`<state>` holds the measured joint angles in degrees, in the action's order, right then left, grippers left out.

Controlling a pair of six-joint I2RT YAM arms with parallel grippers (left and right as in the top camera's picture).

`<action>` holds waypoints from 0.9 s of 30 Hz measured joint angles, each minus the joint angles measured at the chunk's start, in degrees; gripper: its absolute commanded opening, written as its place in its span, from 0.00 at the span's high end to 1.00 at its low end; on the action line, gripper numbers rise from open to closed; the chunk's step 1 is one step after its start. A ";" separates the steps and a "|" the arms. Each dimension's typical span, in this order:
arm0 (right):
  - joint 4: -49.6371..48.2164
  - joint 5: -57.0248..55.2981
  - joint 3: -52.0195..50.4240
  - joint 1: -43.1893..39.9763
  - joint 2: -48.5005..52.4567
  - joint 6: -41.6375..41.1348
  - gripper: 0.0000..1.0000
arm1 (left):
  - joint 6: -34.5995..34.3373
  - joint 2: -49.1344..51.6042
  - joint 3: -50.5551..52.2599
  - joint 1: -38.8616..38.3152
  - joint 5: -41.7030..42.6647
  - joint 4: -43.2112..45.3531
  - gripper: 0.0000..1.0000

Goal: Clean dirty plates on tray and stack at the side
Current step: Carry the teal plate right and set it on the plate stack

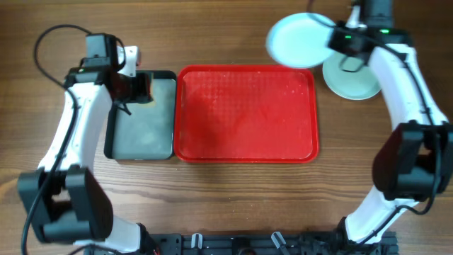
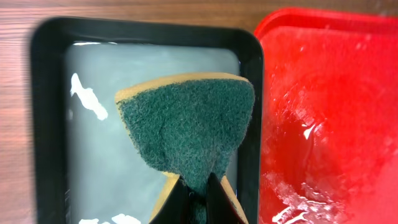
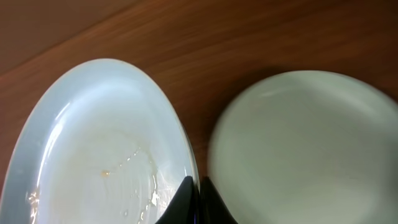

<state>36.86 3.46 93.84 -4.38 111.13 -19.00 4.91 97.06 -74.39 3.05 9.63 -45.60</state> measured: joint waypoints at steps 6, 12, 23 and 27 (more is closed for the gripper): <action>0.07 -0.07 -1.25 -13.00 0.00 0.00 0.96 | 1.11 9.51 0.00 -1.07 0.00 1.86 0.96; -7.34 -3.93 -11.93 -13.29 -0.13 0.02 0.94 | 1.38 11.43 0.00 -1.07 -0.02 2.69 0.70; -6.10 -4.63 -13.14 -13.29 -0.13 0.81 0.18 | 1.90 7.65 -2.34 -1.07 0.00 2.10 0.11; -0.35 -4.83 -13.14 -13.29 -0.13 3.56 0.01 | 1.88 -3.54 -3.91 -1.07 0.00 2.23 0.00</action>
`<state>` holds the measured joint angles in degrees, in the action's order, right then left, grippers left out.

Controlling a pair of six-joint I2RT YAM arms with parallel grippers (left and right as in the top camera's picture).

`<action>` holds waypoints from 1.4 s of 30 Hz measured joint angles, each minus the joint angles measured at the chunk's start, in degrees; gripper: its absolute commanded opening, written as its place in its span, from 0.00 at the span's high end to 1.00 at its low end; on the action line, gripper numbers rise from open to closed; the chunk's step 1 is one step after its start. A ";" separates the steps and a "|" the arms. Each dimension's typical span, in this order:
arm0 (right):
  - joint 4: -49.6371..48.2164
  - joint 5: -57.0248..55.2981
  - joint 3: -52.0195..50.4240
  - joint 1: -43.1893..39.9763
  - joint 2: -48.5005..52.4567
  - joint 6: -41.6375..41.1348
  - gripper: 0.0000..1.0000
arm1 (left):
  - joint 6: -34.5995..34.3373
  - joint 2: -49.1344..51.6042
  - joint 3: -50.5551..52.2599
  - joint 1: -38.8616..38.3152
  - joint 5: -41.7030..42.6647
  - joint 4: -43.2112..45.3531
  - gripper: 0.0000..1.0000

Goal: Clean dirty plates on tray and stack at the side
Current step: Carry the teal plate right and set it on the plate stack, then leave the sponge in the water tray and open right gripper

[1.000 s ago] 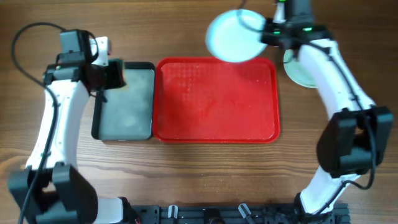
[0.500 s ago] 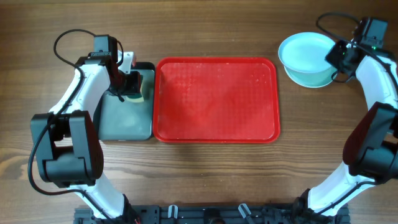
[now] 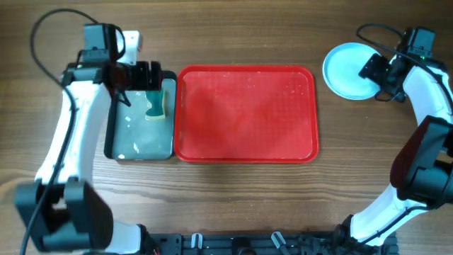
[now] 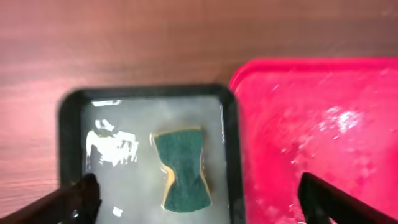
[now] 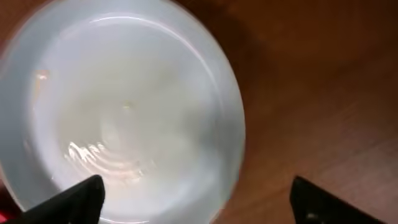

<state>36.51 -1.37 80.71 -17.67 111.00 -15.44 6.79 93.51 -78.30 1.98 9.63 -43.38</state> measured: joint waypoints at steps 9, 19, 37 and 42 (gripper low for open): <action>7.50 10.34 -0.02 1.11 0.00 10.67 0.00 | 0.00 -1.42 -0.20 0.00 0.00 -0.07 0.00; -1.22 14.03 -0.04 2.86 0.00 11.34 0.00 | 0.02 -1.42 -0.20 0.00 0.00 -0.07 0.00; -3.15 14.45 -0.63 7.91 -42.12 11.69 0.00 | 0.02 -1.42 -0.20 0.00 0.00 -0.11 0.00; -2.89 14.38 -0.63 15.13 -62.23 11.91 0.00 | 0.02 -1.42 -0.20 0.00 0.00 -0.07 0.00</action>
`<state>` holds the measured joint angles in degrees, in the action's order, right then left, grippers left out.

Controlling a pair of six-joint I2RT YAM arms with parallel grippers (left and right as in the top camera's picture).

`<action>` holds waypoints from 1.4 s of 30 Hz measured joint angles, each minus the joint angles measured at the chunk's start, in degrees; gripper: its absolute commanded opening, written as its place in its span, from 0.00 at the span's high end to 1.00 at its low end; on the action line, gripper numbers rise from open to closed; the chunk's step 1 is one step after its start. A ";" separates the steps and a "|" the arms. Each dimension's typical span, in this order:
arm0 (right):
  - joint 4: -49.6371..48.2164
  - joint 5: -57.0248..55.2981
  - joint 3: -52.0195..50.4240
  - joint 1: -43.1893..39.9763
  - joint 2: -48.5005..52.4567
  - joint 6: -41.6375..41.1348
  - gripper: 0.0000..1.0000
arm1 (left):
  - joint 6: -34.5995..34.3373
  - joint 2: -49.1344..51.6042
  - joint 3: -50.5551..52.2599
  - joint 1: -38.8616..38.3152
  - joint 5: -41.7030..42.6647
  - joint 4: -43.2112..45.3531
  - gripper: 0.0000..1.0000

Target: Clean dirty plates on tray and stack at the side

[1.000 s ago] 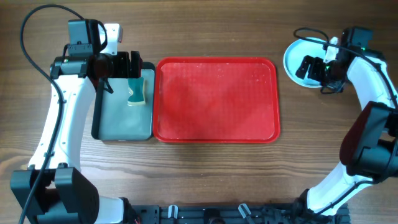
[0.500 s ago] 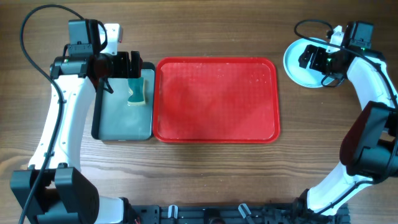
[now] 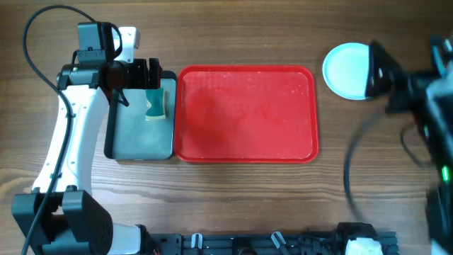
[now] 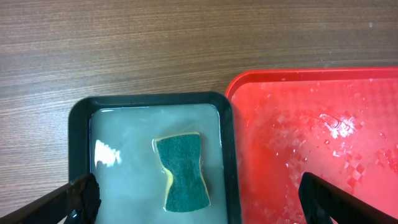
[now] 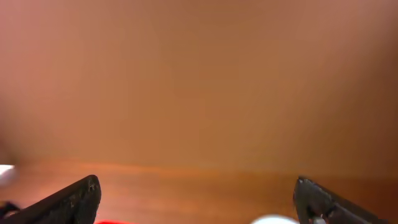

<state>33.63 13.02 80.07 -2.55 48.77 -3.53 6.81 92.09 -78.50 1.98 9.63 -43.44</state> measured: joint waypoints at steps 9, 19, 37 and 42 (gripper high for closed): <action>7.98 -1.70 -7.30 5.25 -26.29 3.89 0.00 | 0.00 0.00 0.00 0.00 0.00 0.02 0.00; -49.96 -1.42 -62.45 5.31 -47.41 3.65 0.00 | 0.00 0.00 0.00 0.00 0.00 0.00 0.00; -33.97 -8.57 -79.71 5.42 -48.11 3.19 0.00 | 0.00 0.00 0.00 0.00 0.00 0.02 0.00; -33.97 -10.45 -79.71 5.42 -48.11 3.15 0.00 | 0.00 0.00 0.00 0.00 0.00 0.02 0.00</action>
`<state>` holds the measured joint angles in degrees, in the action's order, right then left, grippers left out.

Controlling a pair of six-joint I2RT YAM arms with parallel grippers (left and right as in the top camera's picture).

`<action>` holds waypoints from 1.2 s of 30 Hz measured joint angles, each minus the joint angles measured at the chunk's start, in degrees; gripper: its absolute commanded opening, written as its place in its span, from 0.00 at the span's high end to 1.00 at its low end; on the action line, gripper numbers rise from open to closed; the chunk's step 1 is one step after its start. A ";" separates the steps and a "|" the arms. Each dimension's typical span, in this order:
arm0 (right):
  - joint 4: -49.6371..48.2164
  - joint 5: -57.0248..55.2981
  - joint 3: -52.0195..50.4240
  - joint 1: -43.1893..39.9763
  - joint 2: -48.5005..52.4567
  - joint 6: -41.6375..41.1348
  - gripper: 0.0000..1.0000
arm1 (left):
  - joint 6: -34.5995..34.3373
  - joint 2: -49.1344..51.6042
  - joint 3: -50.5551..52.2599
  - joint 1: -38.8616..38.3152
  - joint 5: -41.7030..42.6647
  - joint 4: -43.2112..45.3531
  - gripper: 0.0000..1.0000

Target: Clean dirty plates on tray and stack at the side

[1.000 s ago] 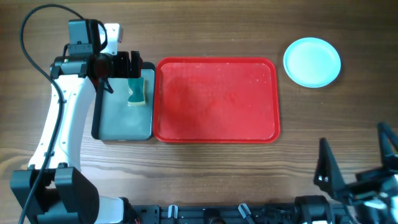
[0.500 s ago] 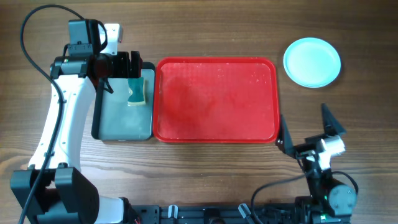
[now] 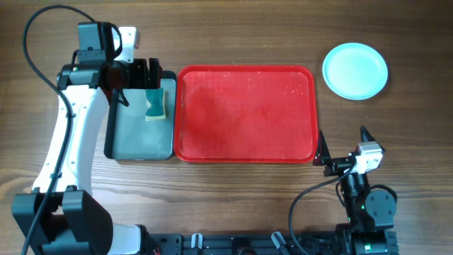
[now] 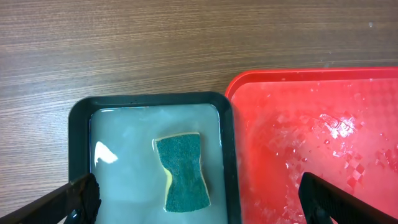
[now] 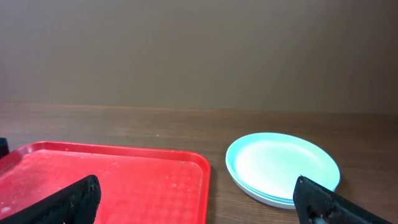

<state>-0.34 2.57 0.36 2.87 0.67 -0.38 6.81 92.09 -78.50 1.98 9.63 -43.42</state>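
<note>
A stack of pale blue plates (image 3: pixel 355 71) sits on the wood at the far right, also seen as plates (image 5: pixel 283 165). The red tray (image 3: pixel 245 113) holds no plates, only wet smears. A green and yellow sponge (image 4: pixel 182 172) lies in the water of the black basin (image 4: pixel 82 124). My left gripper (image 3: pixel 145 73) hangs open above the basin's far end, its fingers (image 4: pixel 78 199) wide apart and empty. At the near right my right gripper (image 3: pixel 341 145) is open and empty, facing the tray and the plates.
The black basin (image 3: pixel 113 142) stands against the red tray's left side. The right arm's base sits at the table's front edge, right of the middle. Bare wood surrounds the plates and lies in front of the tray (image 5: pixel 106 180).
My right arm was a blur at the right edge beside the plates; it is now drawn back low at the near right, open. The left arm, sponge and plates are unchanged.
First my left gripper was shut on the sponge over the basin and my right held a plate by its rim beside another plate. Then the sponge lay in the basin, the plate lay on the stack, both grippers open. The right arm has since moved back to the front.
</note>
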 measured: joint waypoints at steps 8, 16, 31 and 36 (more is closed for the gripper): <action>0.00 -0.09 0.00 0.00 0.00 -0.20 0.00 | 0.00 0.00 0.00 0.00 0.00 0.00 0.00; 0.00 -0.11 -0.02 -0.02 0.00 -0.20 0.00 | 0.00 0.00 0.00 0.00 0.00 -0.04 0.00; 0.17 -0.24 0.00 -0.02 0.00 -0.22 0.00 | 0.00 -61.53 -0.79 0.83 -8.28 -20.63 0.00; 0.20 -0.28 0.00 0.00 0.00 -0.22 0.00 | 0.00 -77.22 4.76 1.46 -8.28 -28.06 0.00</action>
<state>-0.14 2.28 0.36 2.87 0.67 -0.60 6.81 14.87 -73.73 3.44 1.34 -71.48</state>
